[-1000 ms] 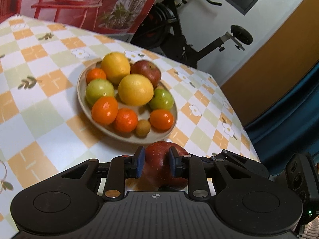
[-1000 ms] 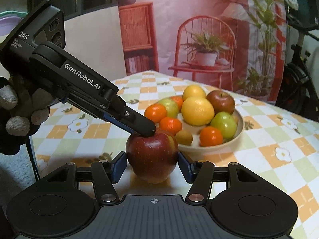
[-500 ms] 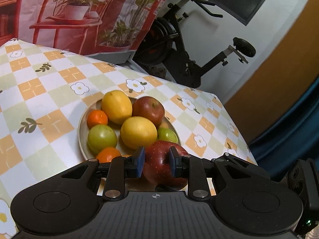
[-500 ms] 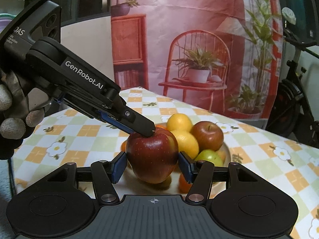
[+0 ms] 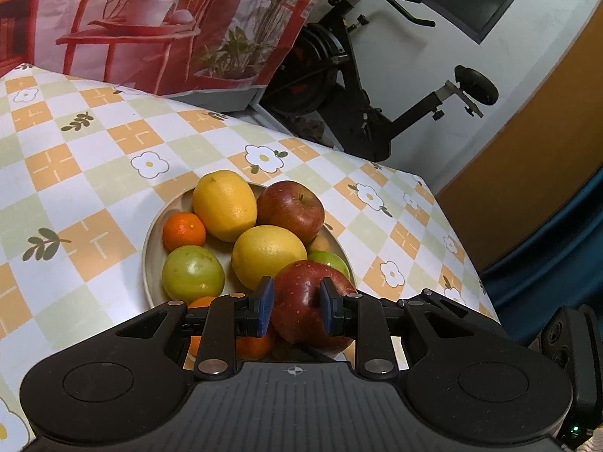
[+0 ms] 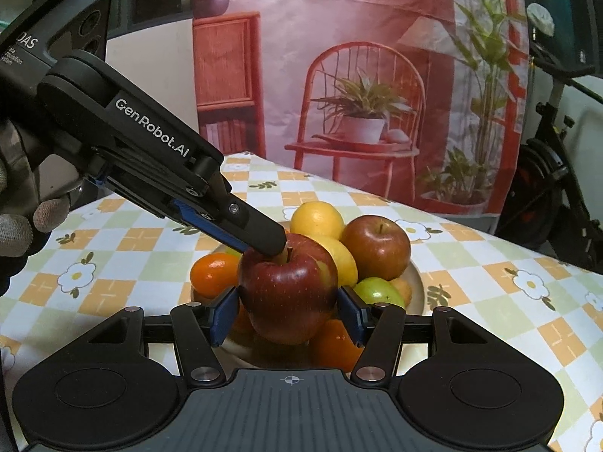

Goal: Organize fruits
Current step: 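Lift the red apple with both grippers and carry it onto the plate, then open both grippers to release the red apple on the plate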

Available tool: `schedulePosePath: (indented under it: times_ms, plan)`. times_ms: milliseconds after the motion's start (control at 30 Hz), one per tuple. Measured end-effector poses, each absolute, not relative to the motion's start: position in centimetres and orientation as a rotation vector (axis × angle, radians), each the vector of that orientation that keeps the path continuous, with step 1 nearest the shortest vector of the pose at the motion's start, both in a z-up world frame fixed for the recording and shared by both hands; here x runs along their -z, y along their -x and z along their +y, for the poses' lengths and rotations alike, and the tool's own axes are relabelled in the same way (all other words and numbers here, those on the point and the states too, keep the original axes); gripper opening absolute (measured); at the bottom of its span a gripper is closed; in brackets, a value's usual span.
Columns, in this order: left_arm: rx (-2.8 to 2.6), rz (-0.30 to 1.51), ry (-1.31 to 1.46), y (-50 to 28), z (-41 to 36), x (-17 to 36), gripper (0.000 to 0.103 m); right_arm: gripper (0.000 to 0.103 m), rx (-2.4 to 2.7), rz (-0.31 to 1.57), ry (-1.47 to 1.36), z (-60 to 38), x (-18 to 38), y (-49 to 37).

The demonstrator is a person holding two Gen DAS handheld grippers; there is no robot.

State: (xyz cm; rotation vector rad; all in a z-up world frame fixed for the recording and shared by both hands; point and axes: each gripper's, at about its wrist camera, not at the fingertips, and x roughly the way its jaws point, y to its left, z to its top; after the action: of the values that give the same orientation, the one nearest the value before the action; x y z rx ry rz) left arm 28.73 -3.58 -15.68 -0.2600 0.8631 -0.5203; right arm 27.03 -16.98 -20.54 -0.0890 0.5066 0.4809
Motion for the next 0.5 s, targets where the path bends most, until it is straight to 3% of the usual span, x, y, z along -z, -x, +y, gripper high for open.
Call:
schedulePosePath:
  times_ms: [500]
  plan:
    - [0.469, 0.840, 0.232, -28.3, -3.1, 14.5, 0.040, 0.066, -0.448, 0.516, 0.091, -17.2, 20.0, -26.2]
